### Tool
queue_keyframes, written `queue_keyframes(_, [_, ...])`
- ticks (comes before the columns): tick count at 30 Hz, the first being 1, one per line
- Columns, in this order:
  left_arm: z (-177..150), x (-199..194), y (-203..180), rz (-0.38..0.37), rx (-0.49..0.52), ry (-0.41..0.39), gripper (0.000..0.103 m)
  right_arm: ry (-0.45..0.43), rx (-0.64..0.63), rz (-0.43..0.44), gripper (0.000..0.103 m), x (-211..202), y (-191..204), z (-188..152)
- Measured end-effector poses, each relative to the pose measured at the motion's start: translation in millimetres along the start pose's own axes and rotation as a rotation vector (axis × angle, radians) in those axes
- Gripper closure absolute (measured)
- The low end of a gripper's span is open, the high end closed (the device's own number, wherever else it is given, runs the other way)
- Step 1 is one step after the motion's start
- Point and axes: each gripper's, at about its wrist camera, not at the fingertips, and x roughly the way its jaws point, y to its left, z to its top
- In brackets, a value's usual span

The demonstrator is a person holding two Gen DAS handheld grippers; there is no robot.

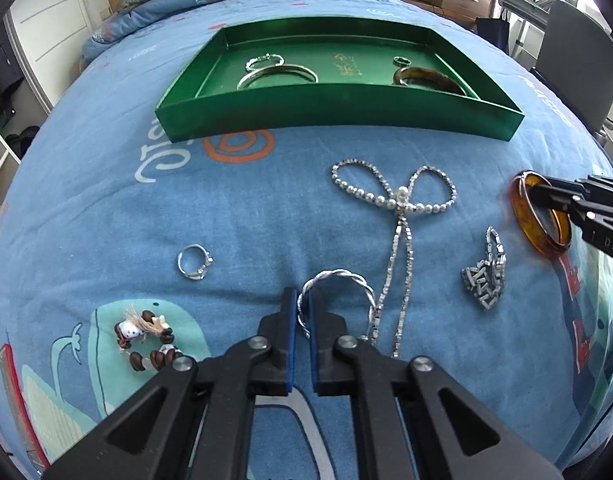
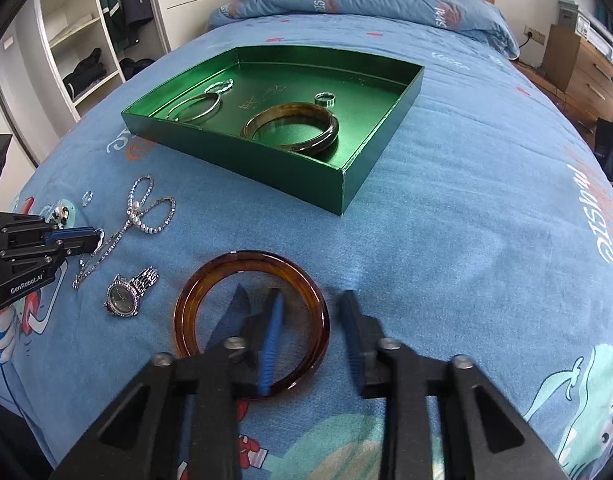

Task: Organize jewelry
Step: 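Grasp the twisted silver hoop with the left tool while the right tool grasps the amber bangle, then carry the hoop and the amber bangle over the green tray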

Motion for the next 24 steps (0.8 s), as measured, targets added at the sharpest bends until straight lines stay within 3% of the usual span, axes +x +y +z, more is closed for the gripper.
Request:
queue_keyframes(9, [0,-40,9,0.068,-0.012,-0.095,0.098,-0.098,0.047,-0.035,0.093,-27,2,-8])
queue_keyframes(18, [-1,-87,20,0.054,-0.055,-0.168,0.098,-0.19,0.064,-0.065,0.093,-76,8,-11])
queue_keyframes(24, [25,-98,30,0.028,-0.093,-0.209,0.098,-0.247,0.082,-0.08,0.093,-101,10,0])
